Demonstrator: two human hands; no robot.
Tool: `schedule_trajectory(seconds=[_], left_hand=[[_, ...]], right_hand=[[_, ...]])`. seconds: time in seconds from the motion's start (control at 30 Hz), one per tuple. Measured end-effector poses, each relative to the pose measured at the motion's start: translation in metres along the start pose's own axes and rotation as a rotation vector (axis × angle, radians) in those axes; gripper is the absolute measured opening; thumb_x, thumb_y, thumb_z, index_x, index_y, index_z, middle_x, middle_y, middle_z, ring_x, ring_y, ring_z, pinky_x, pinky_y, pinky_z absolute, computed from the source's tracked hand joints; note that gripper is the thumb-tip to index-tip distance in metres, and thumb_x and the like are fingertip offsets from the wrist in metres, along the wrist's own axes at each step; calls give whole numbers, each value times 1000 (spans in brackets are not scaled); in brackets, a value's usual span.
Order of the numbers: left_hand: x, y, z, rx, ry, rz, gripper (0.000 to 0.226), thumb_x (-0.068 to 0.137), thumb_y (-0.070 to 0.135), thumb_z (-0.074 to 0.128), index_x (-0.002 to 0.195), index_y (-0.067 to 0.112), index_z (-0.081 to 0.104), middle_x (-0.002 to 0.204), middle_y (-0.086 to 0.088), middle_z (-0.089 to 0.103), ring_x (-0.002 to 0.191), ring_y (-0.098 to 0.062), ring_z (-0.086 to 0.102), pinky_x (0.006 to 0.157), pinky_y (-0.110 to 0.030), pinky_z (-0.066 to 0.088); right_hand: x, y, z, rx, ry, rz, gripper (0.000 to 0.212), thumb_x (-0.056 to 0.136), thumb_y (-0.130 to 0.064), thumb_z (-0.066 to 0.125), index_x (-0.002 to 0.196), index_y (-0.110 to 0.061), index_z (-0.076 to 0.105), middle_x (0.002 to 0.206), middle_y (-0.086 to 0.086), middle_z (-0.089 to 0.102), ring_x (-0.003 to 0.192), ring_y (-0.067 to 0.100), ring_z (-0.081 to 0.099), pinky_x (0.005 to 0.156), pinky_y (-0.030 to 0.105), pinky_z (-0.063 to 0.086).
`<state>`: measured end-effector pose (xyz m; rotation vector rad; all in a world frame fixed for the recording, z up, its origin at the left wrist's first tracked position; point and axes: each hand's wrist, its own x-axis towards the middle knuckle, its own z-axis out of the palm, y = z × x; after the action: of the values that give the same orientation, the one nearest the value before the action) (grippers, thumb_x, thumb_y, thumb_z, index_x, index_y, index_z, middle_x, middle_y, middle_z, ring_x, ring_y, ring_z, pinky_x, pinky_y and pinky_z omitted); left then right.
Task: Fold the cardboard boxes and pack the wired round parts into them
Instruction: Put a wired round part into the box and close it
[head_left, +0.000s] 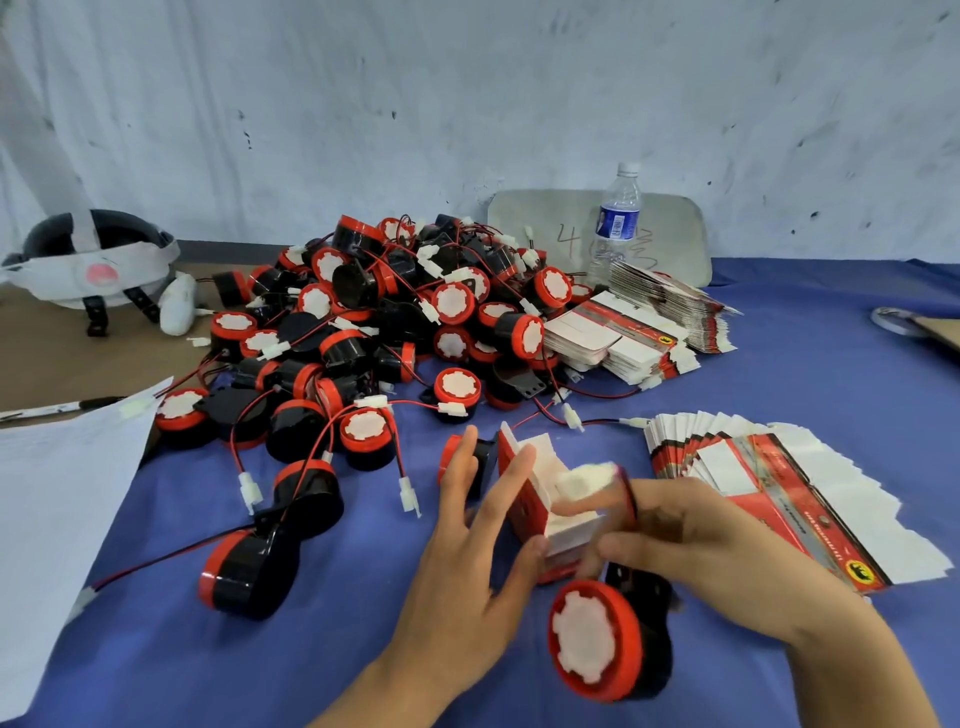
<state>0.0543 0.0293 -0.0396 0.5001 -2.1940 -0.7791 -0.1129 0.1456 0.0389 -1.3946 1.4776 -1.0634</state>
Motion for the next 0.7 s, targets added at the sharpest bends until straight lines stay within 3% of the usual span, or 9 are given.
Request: schedule_trajectory(seconds=[0.07,0.17,0.23,0.3,0.43,0.53,0.6,0.7], left_hand=[[0,0,-1,6,17,0,61,93,50,45,145,59,14,161,16,0,148,-4,1,101,4,12],[-1,1,-1,1,19,-6,62,92,49,45,144,61,14,160,21,3,148,-2,3,99,6,13],[-1,3,-1,4,4,-15,62,91,49,44,142,63,13,158,25,3,146,3,3,97,7,12],[-2,3,0,25,-2,-2,62,92,48,46,143,62,14,158,26,7,143,10,5,96,8,12],[-3,-1,1,-20,-50,-21,68,93,35,52,145,58,15,153,29,23,138,10,25,100,0,26],[-3,-6,-1,-75,-59,-122,81,93,17,58,144,61,12,139,38,40,120,11,48,92,-9,43],[-3,-9,-2,-77,-67,-159,81,90,19,55,144,61,10,123,44,49,106,16,53,85,-10,47],[-3,-9,-2,-165,-105,-187,73,90,20,45,146,57,14,119,38,57,108,12,55,87,-11,47]], right_hand=[[0,1,-2,197,142,-66,20,84,-35,68,102,-28,73,84,6,74,72,16,69,62,25,55],[10,10,0,384,617,-228,18,90,-24,57,90,-28,74,76,-2,71,63,8,62,53,16,49],[18,16,1,261,900,-236,30,98,-11,50,85,-27,71,78,-5,72,65,5,63,53,14,48],[23,25,1,85,1004,-220,35,98,-3,47,85,-28,68,82,-12,72,69,-1,64,58,12,49],[32,34,7,-89,833,-241,46,91,17,45,87,-24,66,82,-16,71,73,0,63,67,13,48],[37,33,14,-75,683,-287,35,92,13,49,85,-16,67,82,-4,72,77,7,67,75,16,50],[37,34,15,-49,612,-269,31,93,11,49,84,-13,67,81,-3,73,78,6,68,75,13,49],[38,35,16,-45,516,-209,33,93,13,48,84,-13,67,83,0,74,83,11,70,77,16,51]])
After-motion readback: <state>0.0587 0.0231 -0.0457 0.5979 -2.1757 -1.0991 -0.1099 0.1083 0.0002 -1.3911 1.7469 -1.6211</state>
